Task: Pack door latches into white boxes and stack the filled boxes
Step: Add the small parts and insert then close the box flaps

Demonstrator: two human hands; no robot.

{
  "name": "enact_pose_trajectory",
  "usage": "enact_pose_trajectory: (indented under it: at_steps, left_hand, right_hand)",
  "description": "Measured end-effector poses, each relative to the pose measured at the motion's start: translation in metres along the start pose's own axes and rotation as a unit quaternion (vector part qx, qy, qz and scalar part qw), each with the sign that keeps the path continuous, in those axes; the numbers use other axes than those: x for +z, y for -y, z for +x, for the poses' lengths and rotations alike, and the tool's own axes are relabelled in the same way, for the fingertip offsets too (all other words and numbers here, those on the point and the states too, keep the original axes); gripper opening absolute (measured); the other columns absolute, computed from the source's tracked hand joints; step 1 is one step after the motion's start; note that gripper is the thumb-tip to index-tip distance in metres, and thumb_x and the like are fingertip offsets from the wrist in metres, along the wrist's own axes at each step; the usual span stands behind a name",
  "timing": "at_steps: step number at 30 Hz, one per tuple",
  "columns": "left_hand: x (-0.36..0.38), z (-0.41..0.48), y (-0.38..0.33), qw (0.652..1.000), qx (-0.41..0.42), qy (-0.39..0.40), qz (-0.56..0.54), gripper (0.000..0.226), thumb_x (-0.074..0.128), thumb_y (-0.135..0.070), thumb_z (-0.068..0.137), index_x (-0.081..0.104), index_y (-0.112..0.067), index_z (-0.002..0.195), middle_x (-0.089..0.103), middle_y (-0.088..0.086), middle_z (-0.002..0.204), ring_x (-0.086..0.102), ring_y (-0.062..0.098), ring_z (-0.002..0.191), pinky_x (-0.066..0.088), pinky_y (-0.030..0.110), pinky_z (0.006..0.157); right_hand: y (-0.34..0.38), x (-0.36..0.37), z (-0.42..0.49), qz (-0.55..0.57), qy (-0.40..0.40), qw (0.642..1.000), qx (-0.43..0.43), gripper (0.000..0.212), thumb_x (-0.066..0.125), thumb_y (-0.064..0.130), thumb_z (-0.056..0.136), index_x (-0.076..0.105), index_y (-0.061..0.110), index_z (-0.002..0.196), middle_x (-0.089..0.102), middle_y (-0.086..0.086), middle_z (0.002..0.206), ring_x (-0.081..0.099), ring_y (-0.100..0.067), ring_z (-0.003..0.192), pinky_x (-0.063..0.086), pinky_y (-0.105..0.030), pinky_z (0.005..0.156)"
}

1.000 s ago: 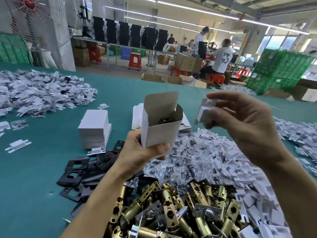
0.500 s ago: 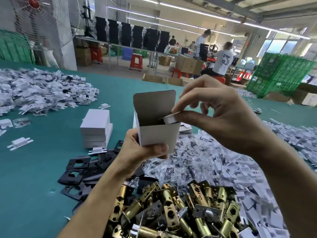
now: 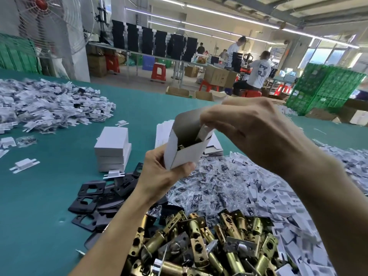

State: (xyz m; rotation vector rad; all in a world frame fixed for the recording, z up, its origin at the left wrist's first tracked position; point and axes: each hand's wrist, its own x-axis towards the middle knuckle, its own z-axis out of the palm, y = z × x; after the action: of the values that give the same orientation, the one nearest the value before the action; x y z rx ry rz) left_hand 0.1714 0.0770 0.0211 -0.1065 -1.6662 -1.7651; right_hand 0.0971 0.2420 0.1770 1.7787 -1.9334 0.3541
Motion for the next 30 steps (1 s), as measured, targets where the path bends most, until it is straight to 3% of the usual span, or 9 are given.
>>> enact_pose_trajectory:
  at_steps: [3,7,12,16,20,23,27,30]
  left_hand:
    - [0.001,0.000,0.000,0.999,-0.028,0.017,0.012,0.024,0.081,-0.029,0.065,0.075,-0.024,0.087,0.069,0.012,0.089,0.068,0.032,0.074,0.062,0.046,0.059]
    - [0.002,-0.001,-0.001,0.998,-0.051,0.033,-0.017,0.024,0.083,-0.027,0.064,0.076,-0.026,0.088,0.070,0.007,0.088,0.069,0.025,0.077,0.061,0.038,0.058]
    - [0.002,0.000,0.001,0.997,-0.071,0.019,-0.019,0.026,0.085,-0.019,0.065,0.076,-0.021,0.088,0.067,0.016,0.089,0.070,0.026,0.076,0.059,0.033,0.057]
    - [0.002,0.002,0.003,0.997,-0.068,0.018,-0.012,0.024,0.079,-0.010,0.070,0.076,-0.022,0.091,0.065,0.022,0.093,0.069,0.027,0.076,0.058,0.032,0.056]
    - [0.001,0.002,0.004,0.996,-0.081,0.020,-0.002,0.027,0.080,-0.011,0.069,0.076,-0.022,0.093,0.066,0.021,0.095,0.070,0.025,0.075,0.057,0.031,0.055]
    - [0.001,0.003,0.004,0.995,-0.094,0.016,-0.005,0.032,0.082,-0.013,0.068,0.076,-0.023,0.098,0.070,0.013,0.093,0.071,0.025,0.076,0.058,0.032,0.054]
    - [0.001,0.002,0.005,0.994,-0.099,0.033,0.021,0.037,0.081,-0.017,0.071,0.075,-0.030,0.105,0.070,0.008,0.096,0.071,0.029,0.081,0.059,0.039,0.054]
    - [0.003,0.001,0.005,0.994,-0.103,0.030,0.031,0.038,0.080,-0.017,0.071,0.074,-0.030,0.106,0.070,0.008,0.096,0.071,0.031,0.081,0.060,0.046,0.054]
  right_hand:
    - [-0.007,-0.001,0.005,-0.039,0.041,0.998,-0.037,0.016,0.055,0.011,0.098,0.070,0.017,0.100,0.063,-0.003,0.084,0.061,-0.023,0.070,0.051,-0.043,0.052]
    - [-0.009,0.000,0.011,-0.081,0.092,0.991,-0.059,0.017,0.054,0.011,0.096,0.070,0.017,0.098,0.063,-0.005,0.089,0.058,-0.025,0.078,0.051,-0.045,0.055]
    - [-0.006,0.005,0.007,-0.099,0.141,0.985,-0.017,0.036,0.036,0.029,0.092,0.071,0.022,0.097,0.065,0.003,0.103,0.051,-0.021,0.091,0.048,-0.042,0.074]
    - [-0.003,0.013,0.002,-0.104,0.199,0.972,0.064,0.055,0.018,0.046,0.085,0.068,0.031,0.103,0.049,0.005,0.120,0.035,-0.014,0.100,0.037,-0.035,0.088]
    - [-0.006,0.021,-0.001,-0.010,0.250,0.959,0.137,0.041,0.042,0.035,0.088,0.064,0.029,0.123,0.039,0.003,0.122,0.032,-0.014,0.106,0.030,-0.029,0.093]
    - [-0.009,0.023,-0.004,0.069,0.153,0.970,0.177,0.027,0.053,0.023,0.095,0.068,0.026,0.117,0.047,0.004,0.112,0.041,-0.008,0.100,0.036,-0.028,0.091]
    - [-0.013,0.029,-0.004,-0.015,0.217,0.957,0.191,0.031,0.052,0.048,0.093,0.071,0.029,0.108,0.043,0.004,0.110,0.038,-0.017,0.108,0.041,-0.043,0.092]
    - [-0.014,0.024,-0.001,0.041,0.241,0.947,0.207,0.038,0.050,0.054,0.091,0.073,0.027,0.102,0.044,0.007,0.108,0.042,-0.011,0.101,0.033,-0.030,0.085]
